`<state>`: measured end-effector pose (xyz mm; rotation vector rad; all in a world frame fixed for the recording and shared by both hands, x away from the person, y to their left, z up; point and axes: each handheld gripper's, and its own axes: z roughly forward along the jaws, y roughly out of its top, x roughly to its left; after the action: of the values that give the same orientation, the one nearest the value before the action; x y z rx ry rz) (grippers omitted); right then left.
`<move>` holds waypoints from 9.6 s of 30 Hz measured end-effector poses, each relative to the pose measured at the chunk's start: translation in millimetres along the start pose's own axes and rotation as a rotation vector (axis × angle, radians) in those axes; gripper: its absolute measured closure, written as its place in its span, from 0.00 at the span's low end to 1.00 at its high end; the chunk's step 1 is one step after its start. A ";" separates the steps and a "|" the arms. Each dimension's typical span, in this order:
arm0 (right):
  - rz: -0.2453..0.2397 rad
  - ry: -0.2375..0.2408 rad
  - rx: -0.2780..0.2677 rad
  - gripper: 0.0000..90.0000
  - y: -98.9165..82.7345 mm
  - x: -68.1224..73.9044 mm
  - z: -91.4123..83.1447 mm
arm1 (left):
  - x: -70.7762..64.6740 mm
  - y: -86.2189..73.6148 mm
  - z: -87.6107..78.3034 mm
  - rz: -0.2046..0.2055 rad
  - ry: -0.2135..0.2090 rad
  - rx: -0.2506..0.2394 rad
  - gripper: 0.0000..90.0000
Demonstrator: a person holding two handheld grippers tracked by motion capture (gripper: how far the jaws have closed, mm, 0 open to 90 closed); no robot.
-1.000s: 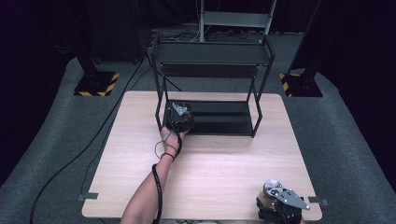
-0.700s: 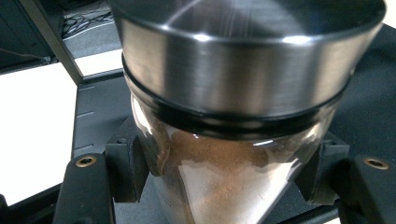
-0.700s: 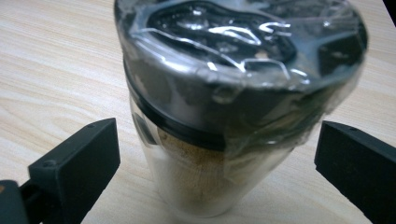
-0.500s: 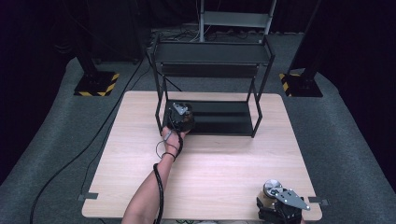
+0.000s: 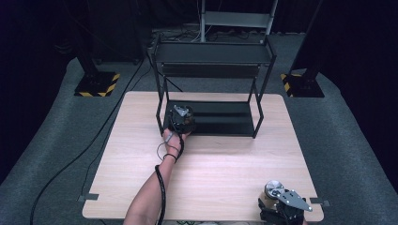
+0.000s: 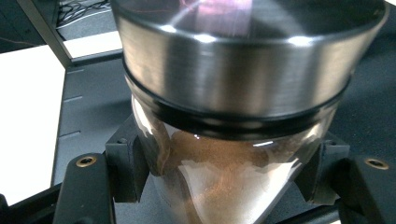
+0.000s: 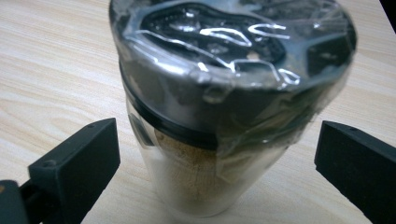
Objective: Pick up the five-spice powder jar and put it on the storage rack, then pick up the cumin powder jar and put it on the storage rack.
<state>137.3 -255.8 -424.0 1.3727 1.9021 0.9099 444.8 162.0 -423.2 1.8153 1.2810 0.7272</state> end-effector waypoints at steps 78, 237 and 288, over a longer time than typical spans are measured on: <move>0.001 0.006 -0.001 0.00 0.7 -0.7 -0.4 | 13.5 74.2 -8.1 0.095 -0.067 0.343 0.00; -0.016 0.041 -0.098 0.34 12.3 -7.1 17.4 | 8.0 -110.3 -150.5 0.127 -0.180 0.198 0.01; -0.023 0.052 -0.103 0.34 37.6 -14.8 46.4 | 5.9 -111.6 -152.2 0.143 -0.175 0.189 0.02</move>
<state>198.5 -253.4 -418.8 1.2760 1.8787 1.0267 268.9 229.4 -437.1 2.0915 1.1453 0.5234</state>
